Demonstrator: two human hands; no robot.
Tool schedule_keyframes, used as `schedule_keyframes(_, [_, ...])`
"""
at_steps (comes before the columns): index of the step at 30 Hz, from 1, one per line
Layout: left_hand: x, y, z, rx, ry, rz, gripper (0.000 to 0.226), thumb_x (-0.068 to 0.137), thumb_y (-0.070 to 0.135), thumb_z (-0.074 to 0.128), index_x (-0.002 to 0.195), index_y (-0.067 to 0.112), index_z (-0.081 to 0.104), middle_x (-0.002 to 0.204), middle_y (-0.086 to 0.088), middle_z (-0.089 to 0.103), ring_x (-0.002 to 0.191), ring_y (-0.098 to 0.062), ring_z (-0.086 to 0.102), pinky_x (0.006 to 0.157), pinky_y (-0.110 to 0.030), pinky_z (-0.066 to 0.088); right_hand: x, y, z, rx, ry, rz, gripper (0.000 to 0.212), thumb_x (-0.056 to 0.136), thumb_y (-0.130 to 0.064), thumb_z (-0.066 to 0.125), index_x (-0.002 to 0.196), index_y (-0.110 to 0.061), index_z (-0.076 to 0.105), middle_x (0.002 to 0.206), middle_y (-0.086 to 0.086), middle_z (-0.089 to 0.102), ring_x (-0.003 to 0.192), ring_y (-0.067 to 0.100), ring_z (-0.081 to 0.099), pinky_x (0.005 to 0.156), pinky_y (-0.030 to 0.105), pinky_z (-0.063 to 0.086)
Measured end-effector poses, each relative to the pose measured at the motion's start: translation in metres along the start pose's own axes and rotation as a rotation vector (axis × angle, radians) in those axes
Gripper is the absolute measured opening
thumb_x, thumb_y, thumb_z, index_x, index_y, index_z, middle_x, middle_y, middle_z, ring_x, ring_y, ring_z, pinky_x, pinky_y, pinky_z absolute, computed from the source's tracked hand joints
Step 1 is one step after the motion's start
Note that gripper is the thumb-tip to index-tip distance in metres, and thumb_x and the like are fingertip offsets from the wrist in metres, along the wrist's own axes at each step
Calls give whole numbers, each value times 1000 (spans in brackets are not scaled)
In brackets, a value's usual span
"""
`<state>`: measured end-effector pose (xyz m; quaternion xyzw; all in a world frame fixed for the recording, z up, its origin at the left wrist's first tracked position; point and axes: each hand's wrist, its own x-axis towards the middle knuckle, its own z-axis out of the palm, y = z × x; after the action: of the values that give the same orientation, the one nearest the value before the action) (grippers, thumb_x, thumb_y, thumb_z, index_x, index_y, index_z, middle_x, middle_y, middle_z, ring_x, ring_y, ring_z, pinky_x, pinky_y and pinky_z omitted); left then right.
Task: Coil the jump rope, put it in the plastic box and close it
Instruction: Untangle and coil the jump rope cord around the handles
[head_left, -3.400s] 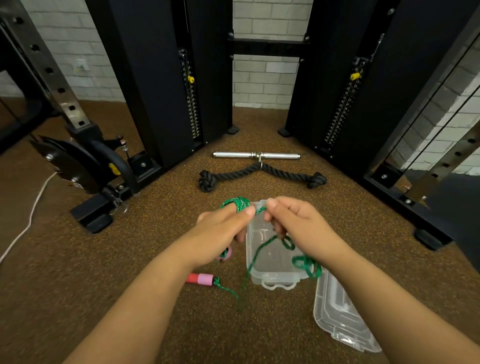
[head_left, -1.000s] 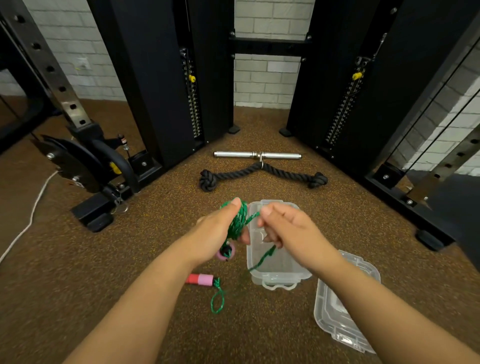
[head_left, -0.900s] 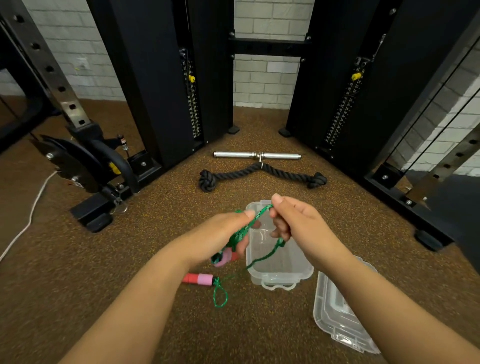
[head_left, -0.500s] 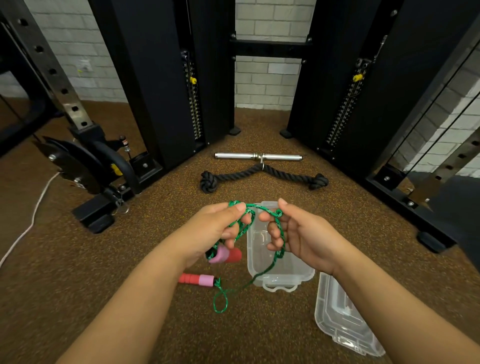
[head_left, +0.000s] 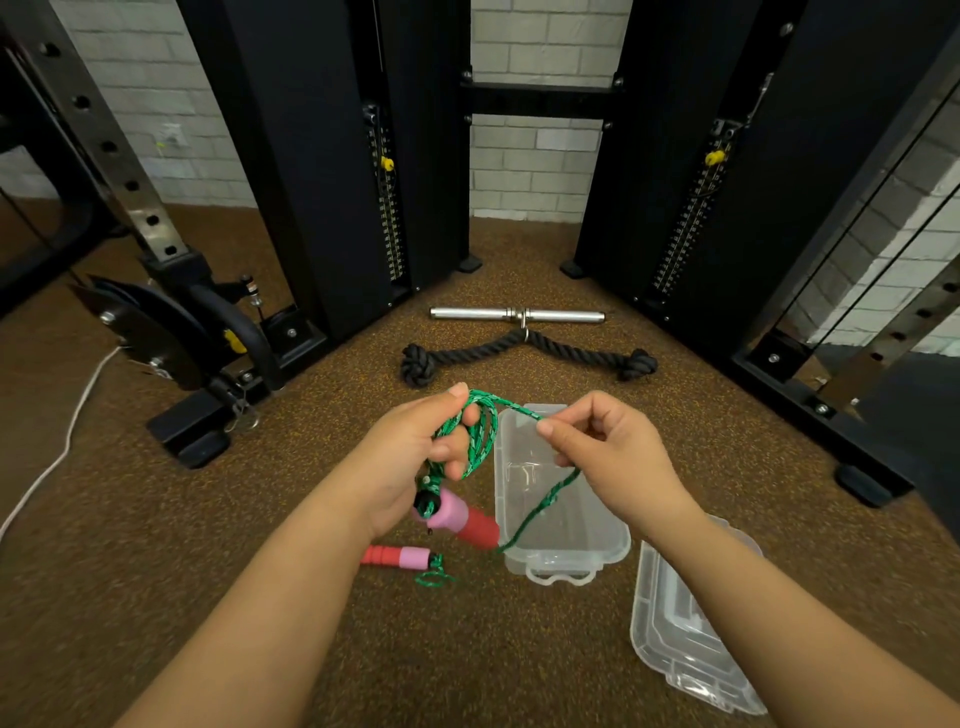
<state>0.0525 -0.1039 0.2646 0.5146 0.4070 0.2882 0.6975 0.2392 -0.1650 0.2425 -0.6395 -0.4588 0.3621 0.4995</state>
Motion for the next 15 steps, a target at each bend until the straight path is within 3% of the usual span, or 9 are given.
schedule_keyframes(2, [-1, 2, 4, -58, -1, -9, 32, 96, 36, 44, 75, 15, 55, 42, 8, 31, 44, -12, 38, 60, -29, 35, -2, 3, 3, -124, 12, -49, 11, 86, -25, 66, 76, -21, 63, 65, 0, 58, 62, 11, 54, 62, 33, 53])
schedule_keyframes(5, [-2, 5, 4, -154, -1, -27, 31, 94, 37, 45, 74, 15, 56, 42, 8, 30, 45, -13, 39, 58, -28, 34, -5, 7, 7, -294, -59, -116, 14, 94, -26, 52, 84, -29, 60, 61, -6, 54, 55, 5, 48, 53, 20, 41])
schedule_keyframes(8, [-3, 6, 2, -264, 16, -36, 32, 95, 36, 44, 82, 12, 60, 44, 7, 32, 47, -12, 38, 57, -26, 34, -5, 12, 6, -464, -117, -119, 16, 95, -30, 49, 90, -29, 63, 64, -2, 60, 62, 15, 57, 60, 31, 46])
schedule_keyframes(10, [-2, 5, 0, -329, 18, -12, 37, 97, 35, 42, 99, 6, 65, 49, 6, 39, 52, -11, 39, 57, -22, 39, -7, 14, 8, -568, -193, -105, 23, 95, -35, 47, 93, -24, 67, 63, -3, 59, 60, 15, 56, 60, 32, 44])
schedule_keyframes(13, [-2, 6, 2, -314, -17, 29, 48, 99, 35, 33, 121, 2, 59, 66, 0, 63, 63, -13, 57, 72, -27, 45, -15, 9, 16, -670, -327, -162, 29, 96, -39, 43, 96, -22, 66, 66, -8, 57, 65, 11, 53, 59, 24, 39])
schedule_keyframes(15, [-2, 6, 4, -258, -31, 29, 52, 101, 38, 23, 126, 4, 54, 87, -7, 74, 77, -15, 66, 81, -32, 45, -20, 7, 22, -695, -412, -260, 29, 96, -40, 41, 88, -21, 61, 73, -6, 60, 73, 15, 56, 67, 33, 46])
